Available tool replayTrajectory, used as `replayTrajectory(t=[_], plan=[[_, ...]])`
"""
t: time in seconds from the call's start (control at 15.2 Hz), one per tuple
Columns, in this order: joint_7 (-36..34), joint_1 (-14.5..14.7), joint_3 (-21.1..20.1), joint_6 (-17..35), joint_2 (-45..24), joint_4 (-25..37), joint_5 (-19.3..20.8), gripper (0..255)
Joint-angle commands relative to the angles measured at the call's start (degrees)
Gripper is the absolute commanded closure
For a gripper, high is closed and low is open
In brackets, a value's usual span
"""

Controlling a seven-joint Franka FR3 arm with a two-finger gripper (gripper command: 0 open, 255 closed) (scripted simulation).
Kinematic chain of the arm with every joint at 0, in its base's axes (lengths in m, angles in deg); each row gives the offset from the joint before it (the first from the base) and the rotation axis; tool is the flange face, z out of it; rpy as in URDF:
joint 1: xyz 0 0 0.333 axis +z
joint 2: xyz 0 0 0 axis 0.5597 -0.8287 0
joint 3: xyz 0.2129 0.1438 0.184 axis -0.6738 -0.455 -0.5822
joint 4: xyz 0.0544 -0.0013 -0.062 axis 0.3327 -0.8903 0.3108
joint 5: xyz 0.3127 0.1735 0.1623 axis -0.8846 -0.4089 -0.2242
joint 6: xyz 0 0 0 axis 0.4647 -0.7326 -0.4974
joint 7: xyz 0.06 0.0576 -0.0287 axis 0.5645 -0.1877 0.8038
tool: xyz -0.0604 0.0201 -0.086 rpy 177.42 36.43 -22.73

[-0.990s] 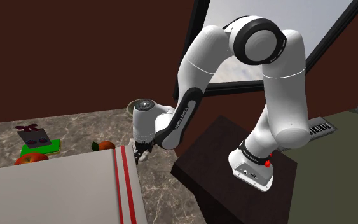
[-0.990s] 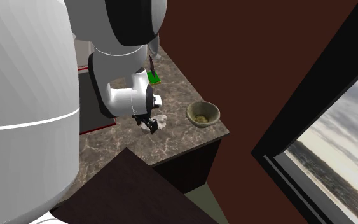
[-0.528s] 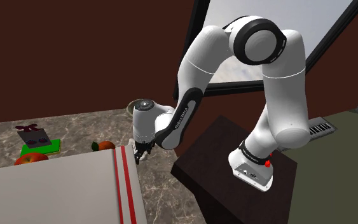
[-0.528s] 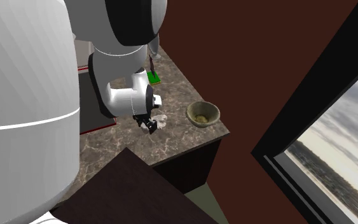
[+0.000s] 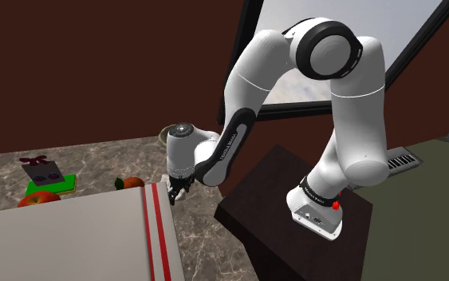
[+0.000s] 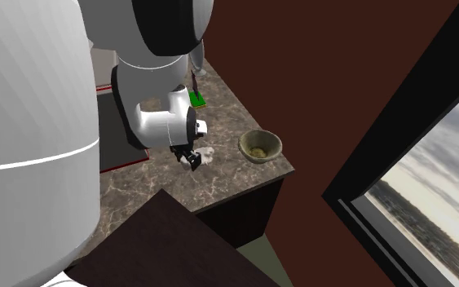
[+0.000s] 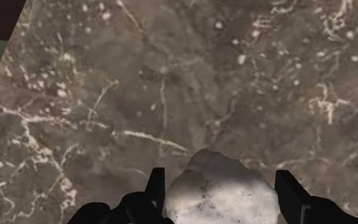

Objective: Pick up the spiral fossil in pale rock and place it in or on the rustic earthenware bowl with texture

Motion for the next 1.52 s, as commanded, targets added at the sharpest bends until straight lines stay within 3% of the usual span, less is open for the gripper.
replayTrajectory(t=[0.0, 1.45], plan=[[0.29, -0.51, -0.64, -0.86, 1.41, -0.56, -0.43, 255], [6.57, -6.71, -8.74, -14.37, 18.94, -4.29, -9.65, 255]])
